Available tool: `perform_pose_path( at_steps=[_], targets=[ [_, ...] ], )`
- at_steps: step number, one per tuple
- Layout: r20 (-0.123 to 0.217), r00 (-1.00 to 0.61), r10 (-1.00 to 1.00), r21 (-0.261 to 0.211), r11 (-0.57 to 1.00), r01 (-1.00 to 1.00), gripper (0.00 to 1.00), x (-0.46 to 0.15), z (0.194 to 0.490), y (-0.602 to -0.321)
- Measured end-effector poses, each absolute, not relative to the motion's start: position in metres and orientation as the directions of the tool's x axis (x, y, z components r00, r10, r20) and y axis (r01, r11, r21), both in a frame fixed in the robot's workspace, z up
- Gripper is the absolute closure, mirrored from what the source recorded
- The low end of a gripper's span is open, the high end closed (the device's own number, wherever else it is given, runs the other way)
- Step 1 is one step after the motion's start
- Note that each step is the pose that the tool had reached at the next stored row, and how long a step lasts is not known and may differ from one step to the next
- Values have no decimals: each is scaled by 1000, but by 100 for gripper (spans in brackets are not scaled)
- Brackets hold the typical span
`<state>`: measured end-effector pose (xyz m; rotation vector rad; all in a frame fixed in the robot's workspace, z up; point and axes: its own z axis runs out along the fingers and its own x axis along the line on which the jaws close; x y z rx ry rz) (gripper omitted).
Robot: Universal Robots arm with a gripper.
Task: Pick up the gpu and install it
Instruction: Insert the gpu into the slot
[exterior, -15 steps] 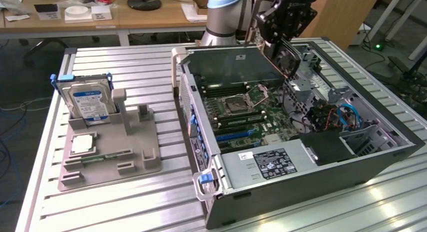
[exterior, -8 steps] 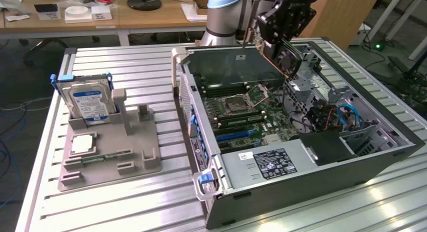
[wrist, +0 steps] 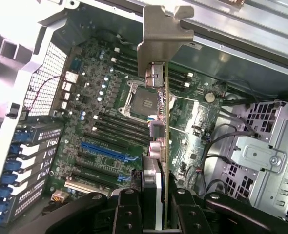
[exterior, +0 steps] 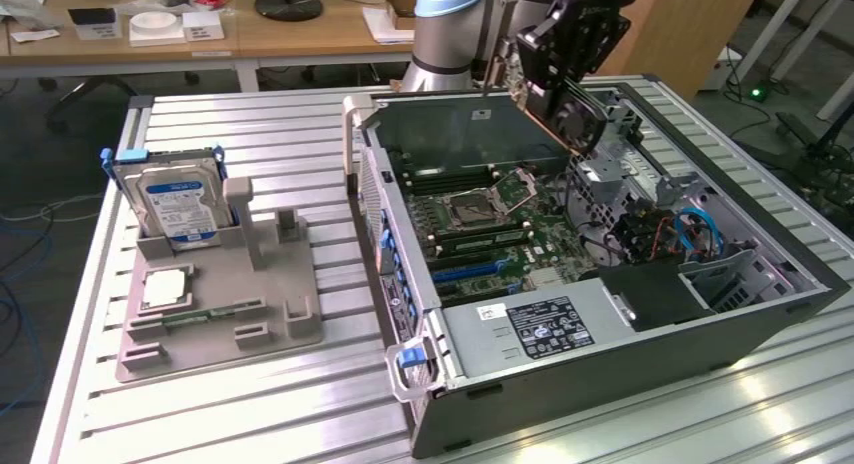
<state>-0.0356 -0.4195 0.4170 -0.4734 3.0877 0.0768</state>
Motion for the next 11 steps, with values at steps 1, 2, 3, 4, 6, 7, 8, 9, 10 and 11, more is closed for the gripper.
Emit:
perform_pose_path(
  at_steps=[1,2,3,4,6,7,8,9,10,11],
  targets=[
    [-24,-952,-304,46,951,-305,72,-36,417,-420],
    [-24,-950,-310,46,949,-311,72,-36,417,-420],
    [-24,-949,-315,46,948,-316,72,-36,417,-420],
    [-24,-947,-321,46,946,-322,72,-36,417,-421],
    [-24,-943,-332,46,942,-333,72,-36,417,-421],
    [-24,-941,-338,46,940,-338,72,-36,417,-421],
    [-24,-939,-343,46,938,-344,72,-36,417,-422],
    [-24,-937,-348,46,936,-349,72,-36,417,-422],
    [-24,-935,-354,46,934,-355,72,-36,417,-422],
    [-24,-933,-359,46,932,-360,72,-36,417,-422]
  ],
)
